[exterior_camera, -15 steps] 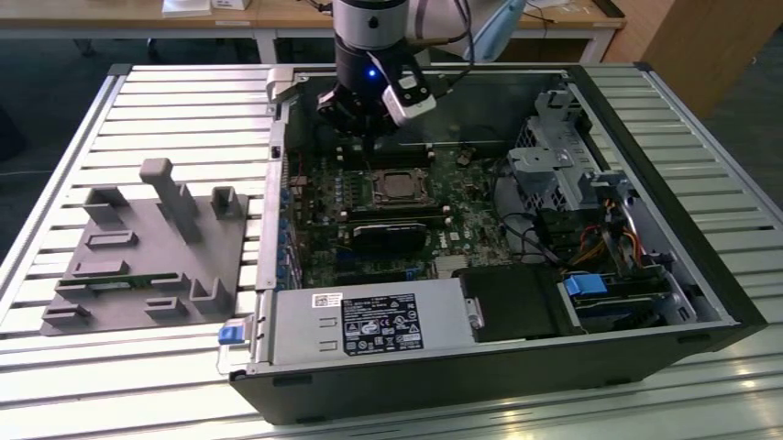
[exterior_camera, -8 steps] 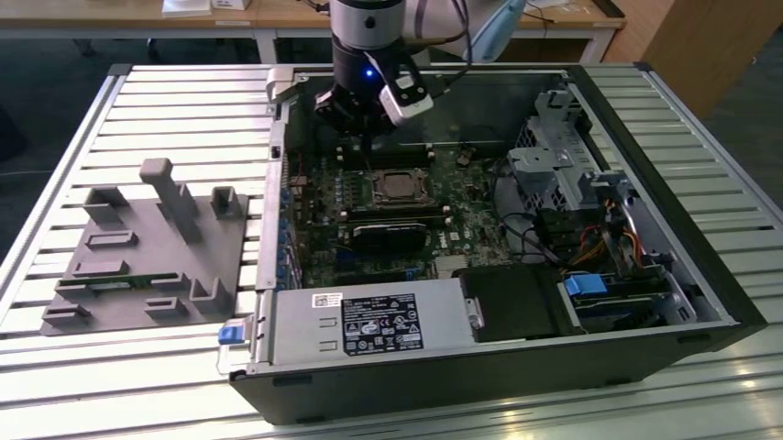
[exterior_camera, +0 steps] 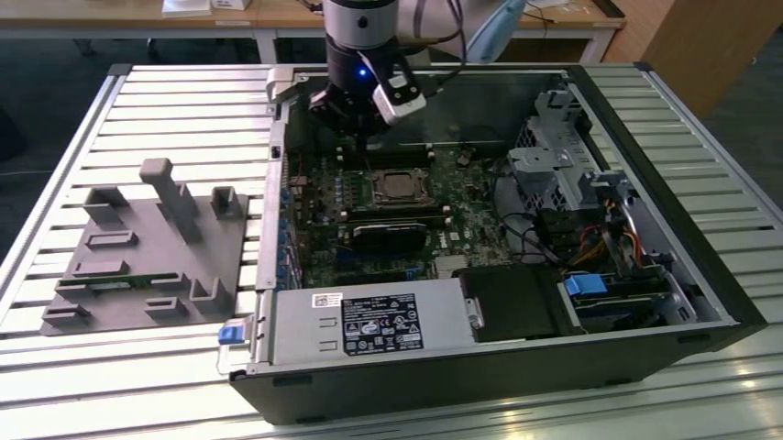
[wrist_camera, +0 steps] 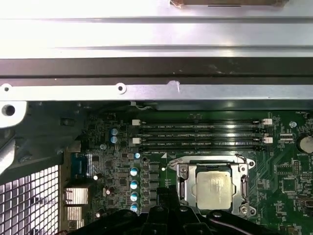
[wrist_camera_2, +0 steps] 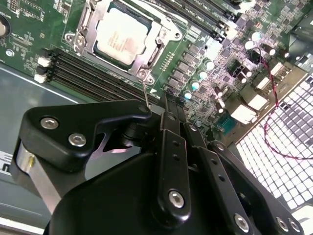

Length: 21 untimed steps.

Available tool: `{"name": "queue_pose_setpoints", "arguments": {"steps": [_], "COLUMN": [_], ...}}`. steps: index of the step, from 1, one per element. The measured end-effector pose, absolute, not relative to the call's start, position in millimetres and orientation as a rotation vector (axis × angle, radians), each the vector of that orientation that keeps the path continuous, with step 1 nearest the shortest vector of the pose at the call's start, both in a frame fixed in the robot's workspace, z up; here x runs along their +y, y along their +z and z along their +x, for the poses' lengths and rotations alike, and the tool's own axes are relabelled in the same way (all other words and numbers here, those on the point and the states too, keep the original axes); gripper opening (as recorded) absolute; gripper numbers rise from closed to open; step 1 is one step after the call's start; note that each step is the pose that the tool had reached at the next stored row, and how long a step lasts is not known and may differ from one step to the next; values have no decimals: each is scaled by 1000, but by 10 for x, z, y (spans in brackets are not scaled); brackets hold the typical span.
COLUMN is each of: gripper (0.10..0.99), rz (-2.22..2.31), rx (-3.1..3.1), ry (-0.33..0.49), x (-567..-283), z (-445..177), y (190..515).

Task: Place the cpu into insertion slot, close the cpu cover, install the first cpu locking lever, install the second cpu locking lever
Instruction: 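Install the first cpu locking lever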

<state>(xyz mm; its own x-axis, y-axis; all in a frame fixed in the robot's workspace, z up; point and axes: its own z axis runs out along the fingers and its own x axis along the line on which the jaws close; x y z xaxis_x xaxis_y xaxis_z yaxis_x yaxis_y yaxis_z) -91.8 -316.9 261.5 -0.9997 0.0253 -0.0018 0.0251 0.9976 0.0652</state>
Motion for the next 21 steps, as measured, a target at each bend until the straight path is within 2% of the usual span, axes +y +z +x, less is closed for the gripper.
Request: {"name": "queue_pose_setpoints", "arguments": {"steps": [21], "gripper": [106], "rz": [40], "rx": [3137], "ry": [102], "x": [-3018], "z": [-1033], "y": [2576]}}
